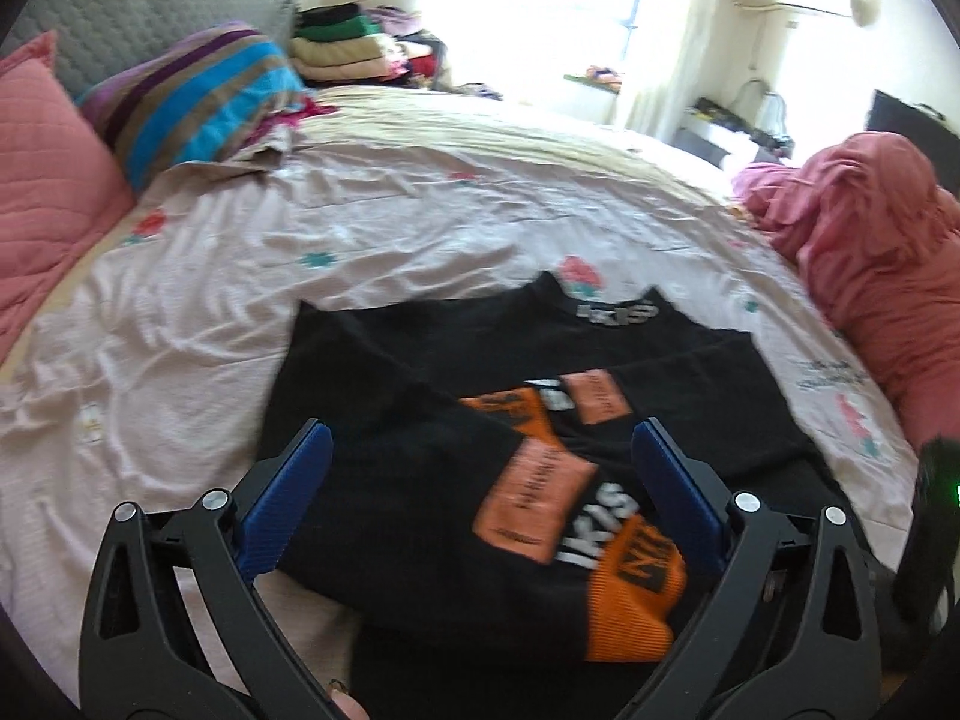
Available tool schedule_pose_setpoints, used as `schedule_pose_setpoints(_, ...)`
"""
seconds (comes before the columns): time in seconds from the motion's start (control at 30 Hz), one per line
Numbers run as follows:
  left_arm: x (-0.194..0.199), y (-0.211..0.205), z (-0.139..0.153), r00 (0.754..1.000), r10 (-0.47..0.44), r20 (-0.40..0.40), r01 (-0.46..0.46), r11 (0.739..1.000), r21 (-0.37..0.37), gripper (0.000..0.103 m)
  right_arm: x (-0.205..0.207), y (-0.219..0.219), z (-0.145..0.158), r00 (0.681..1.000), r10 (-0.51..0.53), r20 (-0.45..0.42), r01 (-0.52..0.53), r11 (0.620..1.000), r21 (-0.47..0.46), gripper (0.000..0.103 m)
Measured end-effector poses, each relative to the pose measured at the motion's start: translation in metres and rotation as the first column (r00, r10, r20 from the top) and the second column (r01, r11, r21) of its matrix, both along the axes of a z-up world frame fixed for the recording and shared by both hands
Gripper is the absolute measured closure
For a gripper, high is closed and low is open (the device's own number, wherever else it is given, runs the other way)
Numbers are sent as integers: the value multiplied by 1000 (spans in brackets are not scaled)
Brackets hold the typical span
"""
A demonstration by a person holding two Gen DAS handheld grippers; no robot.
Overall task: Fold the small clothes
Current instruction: 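Grasp the cuff with the right tool while the left tool releases it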
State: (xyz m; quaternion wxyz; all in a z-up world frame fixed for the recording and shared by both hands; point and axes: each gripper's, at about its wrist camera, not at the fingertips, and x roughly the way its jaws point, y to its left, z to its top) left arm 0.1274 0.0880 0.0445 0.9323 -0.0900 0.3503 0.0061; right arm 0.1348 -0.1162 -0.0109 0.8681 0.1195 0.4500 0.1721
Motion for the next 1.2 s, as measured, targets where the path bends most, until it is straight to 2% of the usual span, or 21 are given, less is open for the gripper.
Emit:
schedule_pose_setpoints(0.1,2,15,-3,998,56,-26,-55,998,20,9,-2,26,-6,998,58,-23,-59,998,-31,5)
schedule_pose_setpoints(0.17,3,28,-3,995,91,-33,-91,996,9,9,-4,37,-9,997,76,-20,-77,996,-51,11)
schedule_pose_setpoints(0.23,1,37,-3,993,116,-34,-116,993,-4,9,-6,50,-12,995,99,-22,-101,992,-74,29)
schedule_pose_setpoints(0.27,1,41,-2,991,127,-33,-128,992,-10,9,-7,54,-12,994,109,-19,-110,990,-87,32)
schedule_pose_setpoints(0.33,-1,50,-1,988,150,-31,-151,988,-21,9,-9,59,-10,992,123,2,-123,989,-84,49)
schedule_pose_setpoints(0.37,-1,53,0,987,157,-32,-157,987,-25,9,-9,60,-9,992,125,6,-124,989,-78,51)
schedule_pose_setpoints(0.43,-2,60,0,984,176,-34,-177,984,-34,9,-6,63,-8,990,139,16,-138,988,-70,75)
schedule_pose_setpoints(0.47,-2,62,1,983,180,-34,-182,983,-35,9,-4,65,-7,988,151,19,-150,986,-71,78)
schedule_pose_setpoints(0.5,-3,66,2,981,193,-32,-194,980,-39,9,-3,68,-4,985,167,30,-164,983,-80,89)
schedule_pose_setpoints(0.7,-7,85,5,971,237,-27,-238,969,-69,9,-6,83,30,954,257,154,-234,961,-150,91)
schedule_pose_setpoints(0.87,-7,99,4,962,271,-30,-272,958,-91,9,1,90,73,911,319,263,-274,942,-194,91)
schedule_pose_setpoints(1.07,-10,109,5,958,285,-25,-285,951,-118,9,14,87,118,868,342,360,-252,928,-274,91)
schedule_pose_setpoints(1.2,-11,113,5,955,295,-20,-295,947,-129,9,28,79,127,866,329,376,-221,928,-301,91)
